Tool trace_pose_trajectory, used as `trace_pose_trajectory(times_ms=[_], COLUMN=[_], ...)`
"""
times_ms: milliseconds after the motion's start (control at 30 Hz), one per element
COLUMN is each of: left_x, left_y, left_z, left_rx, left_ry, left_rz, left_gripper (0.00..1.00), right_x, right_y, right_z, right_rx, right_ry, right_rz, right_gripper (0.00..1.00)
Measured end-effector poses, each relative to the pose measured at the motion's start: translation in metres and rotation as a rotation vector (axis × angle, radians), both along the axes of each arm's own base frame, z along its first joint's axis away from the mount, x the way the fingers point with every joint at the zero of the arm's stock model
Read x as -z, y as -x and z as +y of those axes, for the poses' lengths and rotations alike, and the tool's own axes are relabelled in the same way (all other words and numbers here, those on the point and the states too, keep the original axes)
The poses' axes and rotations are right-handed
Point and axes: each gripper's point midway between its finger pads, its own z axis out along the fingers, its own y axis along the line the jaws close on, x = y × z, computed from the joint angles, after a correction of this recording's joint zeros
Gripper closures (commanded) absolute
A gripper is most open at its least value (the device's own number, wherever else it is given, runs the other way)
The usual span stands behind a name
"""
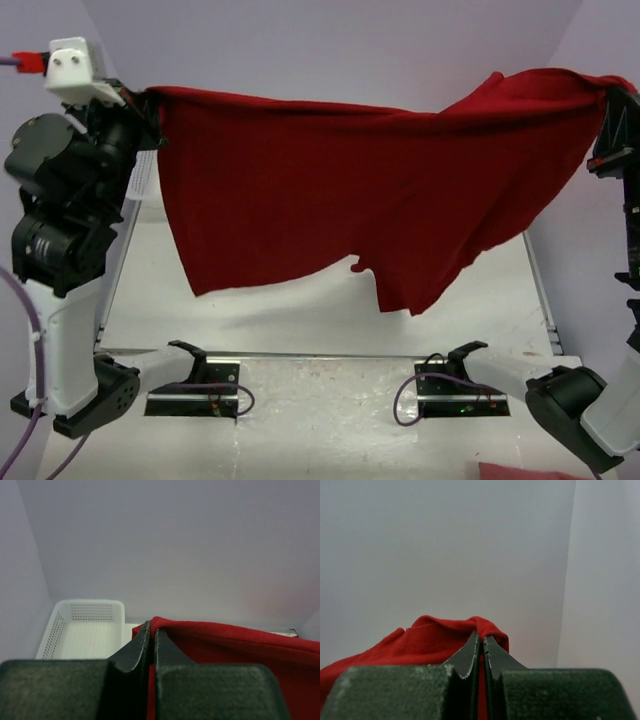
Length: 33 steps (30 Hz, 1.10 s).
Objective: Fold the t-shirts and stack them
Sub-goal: Flatten out the tshirt
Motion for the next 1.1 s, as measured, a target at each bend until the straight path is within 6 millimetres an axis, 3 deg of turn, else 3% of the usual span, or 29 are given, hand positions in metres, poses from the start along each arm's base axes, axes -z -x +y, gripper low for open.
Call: trace_pose_trajectory(times_ms=[67,167,333,467,600,733,833,967,1100], left_x=[0.006,0.029,0.092,0.129,0.120,0.095,0.078,0.062,0.046], left_y=[-0.023,-0.071,-0.154,-0.197,-0.220,-0.219,-0.214,-0.196,-0.157], left_z=[-0.011,-0.028,-0.044,-0.028,0.006,0.036,0.041,0.030,0.025], left_rx=[0.011,0.008,-0.023,-0.072,-0.131,-0.157,-0.143,-0.083,-0.039], left_ry=[-0.010,-0.038,-0.101,-0.128,-0.123,-0.095,-0.083,-0.069,-0.050], left_rz=[0.023,0.099,0.261,0.351,0.329,0.266,0.218,0.180,0.148], left_gripper=[1.00,1.00,1.00,1.00,1.00,1.00,1.00,1.00,1.00], right_x=[-0.002,-0.004,-0.004,0.021,0.052,0.053,0.039,0.019,0.002], right_y=[-0.007,-0.031,-0.105,-0.171,-0.213,-0.216,-0.207,-0.175,-0.116], right_z=[0.002,0.007,0.027,0.038,0.040,0.041,0.042,0.042,0.052], right_rx=[0.013,0.041,0.087,0.113,0.122,0.109,0.095,0.077,0.022], right_ry=[0.020,0.060,0.134,0.193,0.244,0.255,0.248,0.236,0.234], right_rz=[-0.017,-0.008,0.030,0.113,0.203,0.203,0.162,0.108,0.041], right_gripper=[1.00,1.00,1.00,1.00,1.00,1.00,1.00,1.00,1.00])
